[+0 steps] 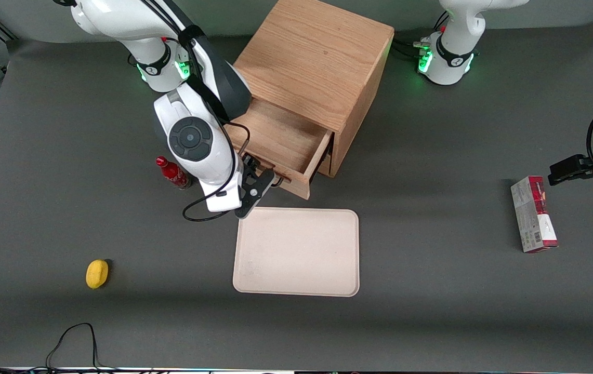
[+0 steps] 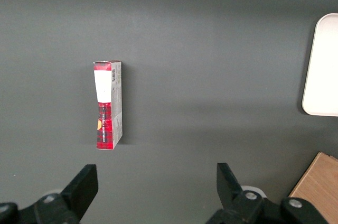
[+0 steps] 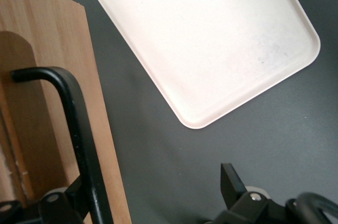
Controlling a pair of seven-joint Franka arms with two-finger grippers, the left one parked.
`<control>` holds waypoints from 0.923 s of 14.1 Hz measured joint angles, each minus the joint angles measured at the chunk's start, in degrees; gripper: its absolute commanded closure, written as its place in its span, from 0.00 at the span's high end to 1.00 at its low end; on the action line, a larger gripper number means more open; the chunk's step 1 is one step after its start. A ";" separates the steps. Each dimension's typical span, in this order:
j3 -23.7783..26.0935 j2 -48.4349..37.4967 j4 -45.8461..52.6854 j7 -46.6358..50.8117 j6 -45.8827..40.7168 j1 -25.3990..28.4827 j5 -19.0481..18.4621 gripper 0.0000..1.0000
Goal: Open upper drawer
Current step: 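Pull the handle outward from the cabinet with the right gripper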
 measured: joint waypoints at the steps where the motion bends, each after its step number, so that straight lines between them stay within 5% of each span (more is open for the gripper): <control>1: 0.01 0.26 0.28 -0.04 0.01 -0.21 0.00 1.00; 13: 0.00 3.63 5.28 -0.19 -1.01 -3.44 0.00 1.00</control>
